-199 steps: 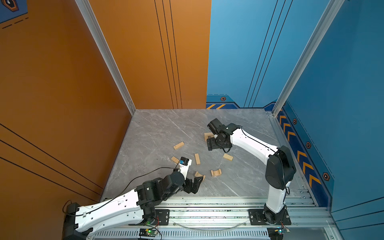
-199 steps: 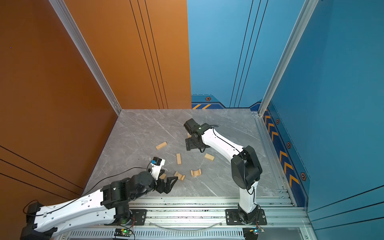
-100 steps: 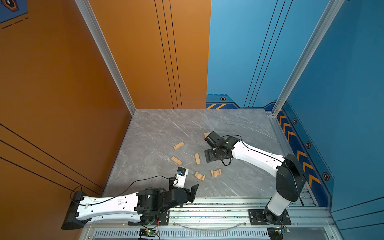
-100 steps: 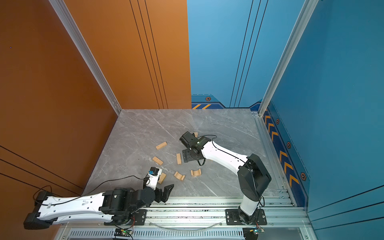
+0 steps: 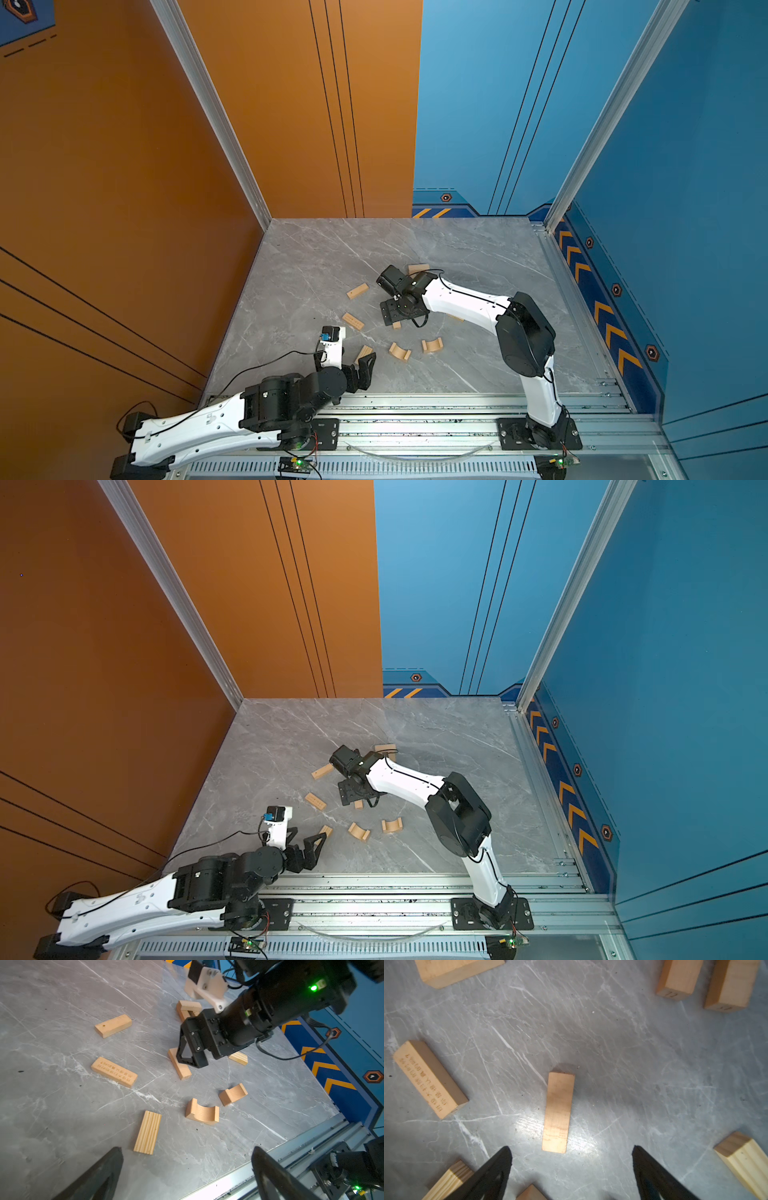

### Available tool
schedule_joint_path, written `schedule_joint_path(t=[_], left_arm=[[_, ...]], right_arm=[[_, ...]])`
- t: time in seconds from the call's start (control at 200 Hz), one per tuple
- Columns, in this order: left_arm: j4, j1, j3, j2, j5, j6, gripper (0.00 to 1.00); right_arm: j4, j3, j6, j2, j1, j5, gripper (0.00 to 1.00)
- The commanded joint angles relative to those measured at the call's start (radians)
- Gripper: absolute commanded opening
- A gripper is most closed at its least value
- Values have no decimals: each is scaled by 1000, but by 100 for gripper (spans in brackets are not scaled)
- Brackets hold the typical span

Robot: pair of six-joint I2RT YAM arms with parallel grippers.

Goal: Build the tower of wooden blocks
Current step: 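Move the right gripper over an upright bar nearer the robot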

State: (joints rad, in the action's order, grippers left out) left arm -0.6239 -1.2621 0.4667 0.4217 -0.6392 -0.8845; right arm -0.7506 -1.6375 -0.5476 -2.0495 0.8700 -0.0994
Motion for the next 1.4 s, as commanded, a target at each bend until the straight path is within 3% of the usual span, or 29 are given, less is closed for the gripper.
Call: schedule_joint_path(t=[0.0, 0.31, 0.576, 0.936, 1.397], left_arm=[[-28, 53, -3, 2, 43, 18, 98], [54, 261, 41, 118, 254, 124, 98], [49, 354, 47, 108, 320, 159, 98], [47, 580, 72, 134, 495, 211, 98], [79, 744, 72, 180, 616, 242, 98]], right_arm=[[-30, 12, -15, 52, -49, -35, 92], [-23, 145, -13, 205, -107, -10, 92], [-18, 194, -37, 228, -120, -29, 92], [-30, -7, -27, 53, -69, 26, 90], [-71, -208, -5, -146, -51, 72, 86]])
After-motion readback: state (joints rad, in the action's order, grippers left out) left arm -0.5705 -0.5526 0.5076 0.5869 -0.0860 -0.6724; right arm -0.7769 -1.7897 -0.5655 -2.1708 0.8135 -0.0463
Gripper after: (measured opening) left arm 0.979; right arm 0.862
